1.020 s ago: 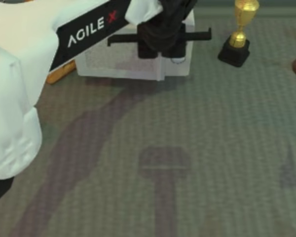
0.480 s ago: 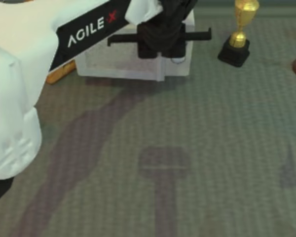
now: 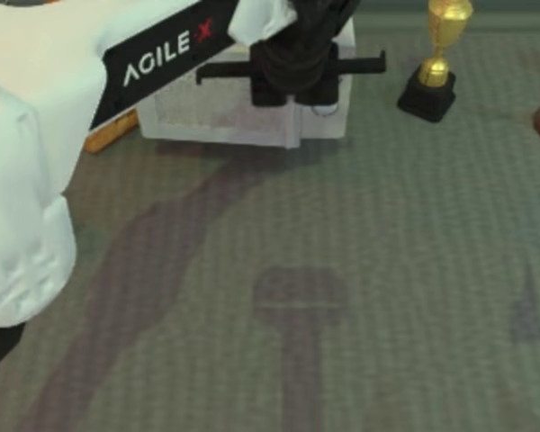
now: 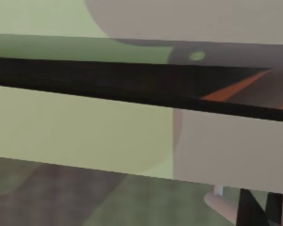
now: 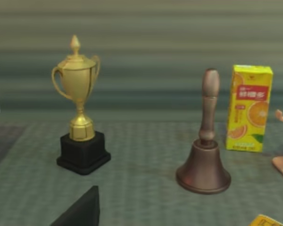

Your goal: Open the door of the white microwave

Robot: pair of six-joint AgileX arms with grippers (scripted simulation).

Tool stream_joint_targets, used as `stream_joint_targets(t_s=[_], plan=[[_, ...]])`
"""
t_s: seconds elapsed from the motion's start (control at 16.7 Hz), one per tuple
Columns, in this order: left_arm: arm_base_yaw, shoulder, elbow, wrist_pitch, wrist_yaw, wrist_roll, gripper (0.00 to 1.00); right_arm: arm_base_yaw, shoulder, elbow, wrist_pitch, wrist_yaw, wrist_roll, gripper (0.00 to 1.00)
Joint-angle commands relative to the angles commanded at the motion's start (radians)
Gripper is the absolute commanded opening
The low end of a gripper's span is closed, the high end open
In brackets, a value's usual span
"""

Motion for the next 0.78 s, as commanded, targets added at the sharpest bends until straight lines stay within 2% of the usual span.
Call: stream_joint_targets(t_s=[0.78], plan=[[0.003, -0.103, -0.171, 0.094, 0.038, 0.087, 0.00, 0.000, 0.000, 0.000, 0.000, 0.000, 0.000, 1.00]])
